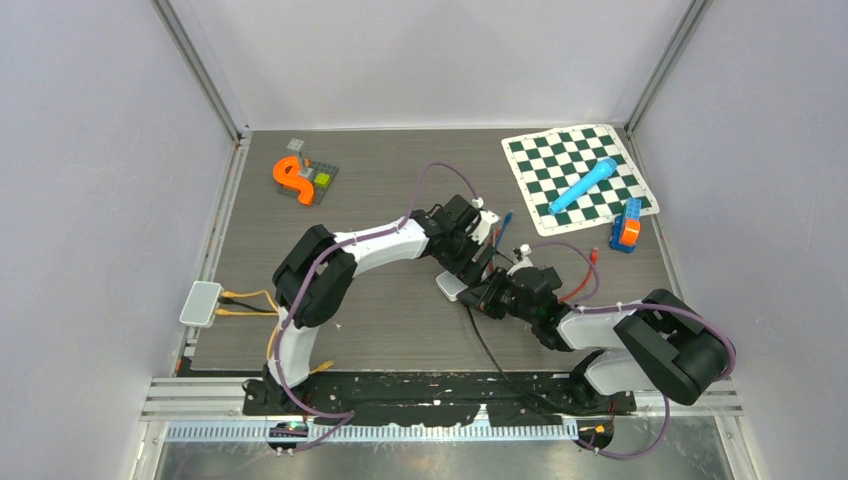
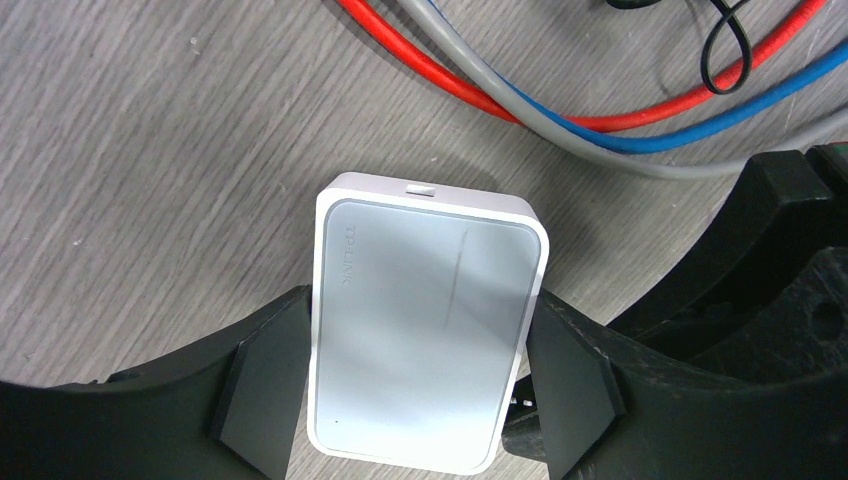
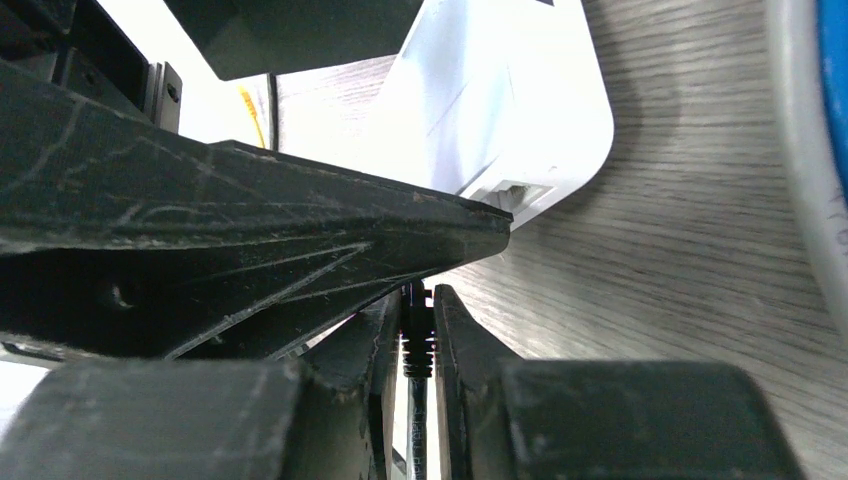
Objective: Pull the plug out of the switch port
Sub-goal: Pull the connector from the switch port.
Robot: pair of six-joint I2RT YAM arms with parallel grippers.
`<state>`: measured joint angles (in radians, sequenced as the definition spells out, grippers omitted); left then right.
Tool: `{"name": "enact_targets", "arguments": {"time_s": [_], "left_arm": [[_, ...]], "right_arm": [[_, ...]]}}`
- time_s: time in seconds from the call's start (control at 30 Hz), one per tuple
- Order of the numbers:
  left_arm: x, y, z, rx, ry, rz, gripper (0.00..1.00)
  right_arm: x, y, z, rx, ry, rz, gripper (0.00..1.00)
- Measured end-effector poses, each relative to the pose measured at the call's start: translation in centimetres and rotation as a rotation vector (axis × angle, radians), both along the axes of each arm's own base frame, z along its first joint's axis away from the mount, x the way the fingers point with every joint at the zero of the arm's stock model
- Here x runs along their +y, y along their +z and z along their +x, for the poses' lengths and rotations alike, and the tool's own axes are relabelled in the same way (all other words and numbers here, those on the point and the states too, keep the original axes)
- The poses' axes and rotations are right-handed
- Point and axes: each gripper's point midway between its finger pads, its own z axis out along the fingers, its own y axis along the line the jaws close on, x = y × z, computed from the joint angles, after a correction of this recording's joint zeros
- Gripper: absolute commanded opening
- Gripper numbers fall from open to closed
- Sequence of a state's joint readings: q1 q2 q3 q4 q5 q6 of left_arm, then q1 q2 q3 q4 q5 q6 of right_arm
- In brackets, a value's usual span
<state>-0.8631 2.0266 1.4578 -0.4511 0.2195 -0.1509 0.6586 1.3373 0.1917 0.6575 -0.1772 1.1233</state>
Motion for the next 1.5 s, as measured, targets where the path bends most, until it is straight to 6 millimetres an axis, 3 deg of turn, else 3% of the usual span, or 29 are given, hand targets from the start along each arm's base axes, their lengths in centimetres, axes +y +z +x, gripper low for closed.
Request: {"name": "enact_targets", "arguments": {"time_s": [0.4,0.87,0.97,1.1,1.23,1.4,1.5], "left_arm": [[0.6,-0.2,-1.0,0.039,-0.014,0.021,0.35],[0.8,-0.3,-1.2,0.040,-0.018,0.028,0.34],[0.7,-0.3,-1.0,0.031,-0.019,0.025,0.34],[0.7,-0.2,-0.9,0.025,-0.015,0.026,0.34],[0.7,-0.2,-0.8,0.023,-0.014,0.026,0.34],[0.6,-0.2,-0.8,0.022,-0.014,0.024,0.43],[0.5,-0.3,-0.8,0.017,-0.020,0.015,0.56]], "right_arm": [[0.6,0.3,-1.6,0.003,0.094,0.037,0.05],[0.5,0.1,-1.9,0.018,0.105,0.030,0.05],[-0.1,1.0,-2.2,-0.006,0.108,-0.003,0.05],[-0.2,3.8,-2.0,-0.085,0.111,0.035,0.05],[-0.1,2.8,-2.6,-0.030,0.145,0.032,0.05],[-0.2,1.4,-3.8,0.036,0.165,0.037,0.05],[-0.3,2.2,-3.8,0.007,0.167,0.052,0.05]]}}
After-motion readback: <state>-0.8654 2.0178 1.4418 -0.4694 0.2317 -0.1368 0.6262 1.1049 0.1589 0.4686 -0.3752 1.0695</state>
